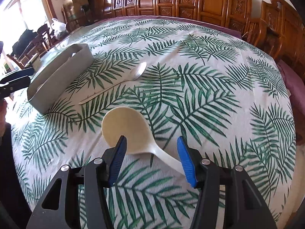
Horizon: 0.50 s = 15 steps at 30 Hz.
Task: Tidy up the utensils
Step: 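Grasp the cream ladle-spoon with the right tool while the left tool grasps the metal spoon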
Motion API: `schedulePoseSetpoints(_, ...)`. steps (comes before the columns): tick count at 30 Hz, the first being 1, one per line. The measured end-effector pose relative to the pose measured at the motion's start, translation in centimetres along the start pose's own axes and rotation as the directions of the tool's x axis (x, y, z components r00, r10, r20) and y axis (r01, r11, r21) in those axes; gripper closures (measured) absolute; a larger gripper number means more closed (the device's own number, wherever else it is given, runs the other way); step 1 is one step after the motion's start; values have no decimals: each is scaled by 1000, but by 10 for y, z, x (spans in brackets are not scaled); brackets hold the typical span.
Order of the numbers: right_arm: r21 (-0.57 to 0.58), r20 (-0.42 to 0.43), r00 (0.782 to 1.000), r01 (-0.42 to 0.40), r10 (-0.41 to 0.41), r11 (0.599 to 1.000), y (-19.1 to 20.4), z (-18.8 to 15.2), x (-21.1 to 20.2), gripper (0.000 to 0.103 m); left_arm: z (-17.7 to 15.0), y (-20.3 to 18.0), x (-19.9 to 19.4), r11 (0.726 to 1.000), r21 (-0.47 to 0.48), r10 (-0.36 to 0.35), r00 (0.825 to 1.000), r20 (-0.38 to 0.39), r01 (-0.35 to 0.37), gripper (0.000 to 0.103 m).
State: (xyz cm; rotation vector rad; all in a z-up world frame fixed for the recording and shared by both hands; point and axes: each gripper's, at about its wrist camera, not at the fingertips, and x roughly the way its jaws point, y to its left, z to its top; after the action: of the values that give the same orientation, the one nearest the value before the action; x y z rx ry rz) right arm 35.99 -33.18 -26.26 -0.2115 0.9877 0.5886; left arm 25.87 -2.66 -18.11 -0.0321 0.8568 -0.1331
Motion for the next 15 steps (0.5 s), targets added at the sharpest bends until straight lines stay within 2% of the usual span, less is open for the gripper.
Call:
schedulePoseSetpoints(6, -32, -51, 998, 33, -35, 999, -1, -10, 3, 46, 9, -21, 13, 1000, -15, -27, 1000, -7, 27, 9)
schedulePoseSetpoints(10, -50, -56, 998, 28, -31, 998, 1, -14, -3, 46, 21, -32, 26, 999, -29, -39, 999, -17, 38, 9)
schedulePoseSetpoints(14, -74, -60, 997, 42, -46, 996, 3, -17, -4, 46, 32, -44, 35, 999, -4, -32, 999, -10, 32, 9)
schedulePoseSetpoints(15, -75, -62, 997, 44, -48, 996, 2, -18, -4, 49, 34, -47, 38, 999, -1, -33, 999, -12, 33, 9)
